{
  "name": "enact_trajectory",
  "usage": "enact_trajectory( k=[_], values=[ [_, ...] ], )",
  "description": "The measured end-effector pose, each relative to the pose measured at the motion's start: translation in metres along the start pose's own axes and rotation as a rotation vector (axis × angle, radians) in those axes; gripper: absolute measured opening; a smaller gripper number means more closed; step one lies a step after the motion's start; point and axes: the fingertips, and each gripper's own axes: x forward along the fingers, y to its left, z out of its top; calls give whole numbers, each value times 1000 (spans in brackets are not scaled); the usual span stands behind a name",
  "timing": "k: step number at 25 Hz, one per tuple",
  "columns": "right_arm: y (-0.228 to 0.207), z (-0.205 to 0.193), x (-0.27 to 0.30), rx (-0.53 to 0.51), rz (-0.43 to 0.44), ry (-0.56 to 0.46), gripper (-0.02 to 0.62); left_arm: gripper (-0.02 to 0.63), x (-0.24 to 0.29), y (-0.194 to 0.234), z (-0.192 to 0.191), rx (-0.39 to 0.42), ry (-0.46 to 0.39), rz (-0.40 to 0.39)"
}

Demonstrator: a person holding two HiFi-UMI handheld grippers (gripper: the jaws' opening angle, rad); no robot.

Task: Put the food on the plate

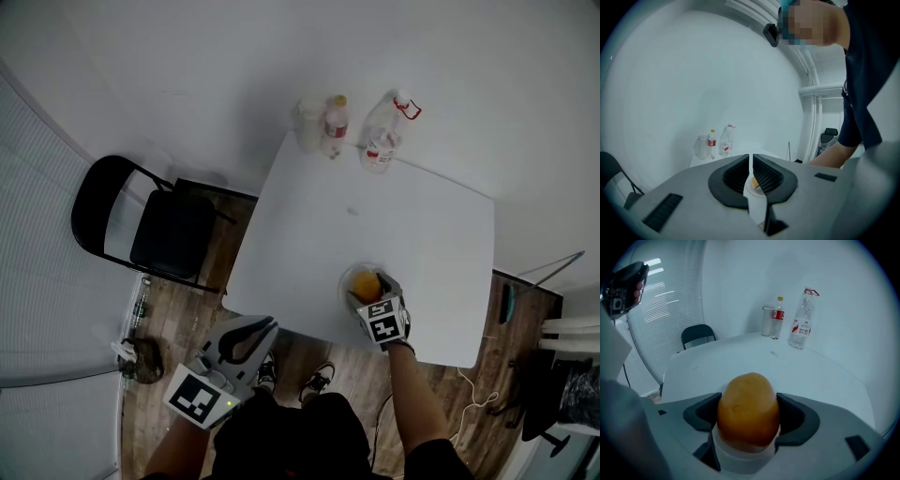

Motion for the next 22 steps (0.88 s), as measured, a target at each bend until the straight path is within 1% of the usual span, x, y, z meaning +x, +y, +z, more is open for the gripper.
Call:
enact_trajectory(
  k=[4,7,10,13,16,19,22],
  values=[
    [0,1,3,-19,-4,-5,379,43,-2,-1,-2,1,5,3],
    [3,2,2,-27,-5,1,379,43,-6,0,-6,34,22,3],
    [2,12,-5,-23,-12,-30,379,43,-11,5,-7,49,35,14],
    [2,34,-23,-23,-25,-103,380,43,-17,13,-6,54,43,37],
    [0,66,-54,-38,-63,-213,379,43,-22,20,-2,58,38,53],
    [-3,96,-92,-29,-101,-330,379,43,-23,21,5,59,18,53],
    [1,120,-134,-23,-119,-429,379,43,-26,17,13,64,-1,40]
  ],
)
